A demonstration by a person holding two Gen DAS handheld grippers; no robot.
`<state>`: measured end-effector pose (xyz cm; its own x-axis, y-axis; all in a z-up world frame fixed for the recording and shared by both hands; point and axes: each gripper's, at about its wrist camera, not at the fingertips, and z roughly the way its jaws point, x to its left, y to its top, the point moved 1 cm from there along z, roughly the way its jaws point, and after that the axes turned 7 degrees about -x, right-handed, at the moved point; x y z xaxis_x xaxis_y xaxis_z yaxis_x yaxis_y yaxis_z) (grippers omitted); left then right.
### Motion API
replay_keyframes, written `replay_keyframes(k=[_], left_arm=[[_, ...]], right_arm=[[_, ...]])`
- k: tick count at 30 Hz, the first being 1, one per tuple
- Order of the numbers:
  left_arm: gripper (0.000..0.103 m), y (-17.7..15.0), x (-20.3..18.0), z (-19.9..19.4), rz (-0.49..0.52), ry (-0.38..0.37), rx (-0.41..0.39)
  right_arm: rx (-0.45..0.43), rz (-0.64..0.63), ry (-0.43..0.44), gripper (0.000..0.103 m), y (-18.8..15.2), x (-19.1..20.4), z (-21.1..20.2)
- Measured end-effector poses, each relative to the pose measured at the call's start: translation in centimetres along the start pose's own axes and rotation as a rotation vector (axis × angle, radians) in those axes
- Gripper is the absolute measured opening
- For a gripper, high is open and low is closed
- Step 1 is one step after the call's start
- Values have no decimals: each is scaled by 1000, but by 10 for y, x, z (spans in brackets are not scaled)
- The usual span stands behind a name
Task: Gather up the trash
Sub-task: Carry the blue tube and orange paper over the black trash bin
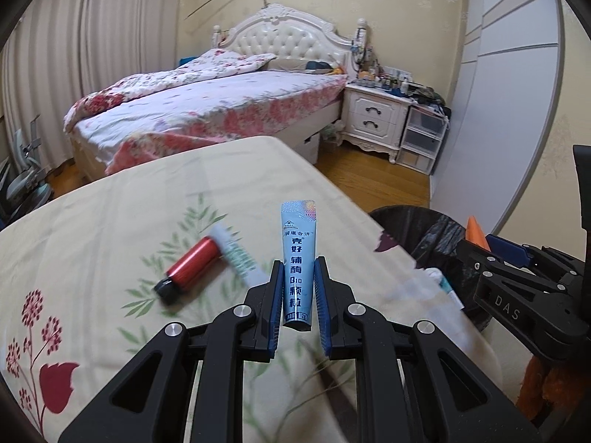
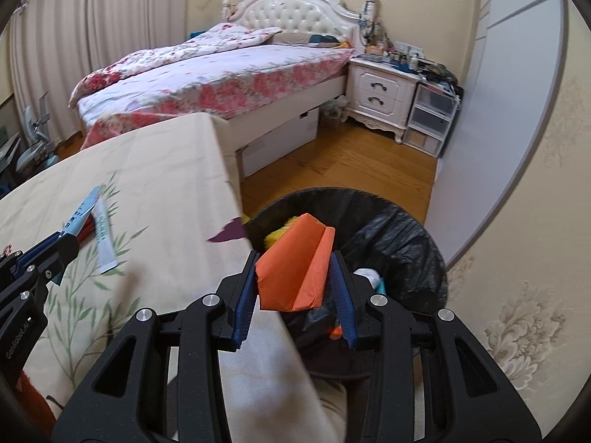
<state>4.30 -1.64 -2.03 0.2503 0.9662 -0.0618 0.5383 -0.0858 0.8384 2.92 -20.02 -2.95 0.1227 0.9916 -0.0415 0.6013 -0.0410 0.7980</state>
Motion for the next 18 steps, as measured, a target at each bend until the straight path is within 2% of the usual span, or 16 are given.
replay_keyframes(k=[6,18], left_arm=[[18,11,-31,22,50,-44,0],[18,23,-78,69,129,-71,31]], right_arm=[[5,45,-36,37,6,-24,14],[22,128,-68,37,8,-58,46]])
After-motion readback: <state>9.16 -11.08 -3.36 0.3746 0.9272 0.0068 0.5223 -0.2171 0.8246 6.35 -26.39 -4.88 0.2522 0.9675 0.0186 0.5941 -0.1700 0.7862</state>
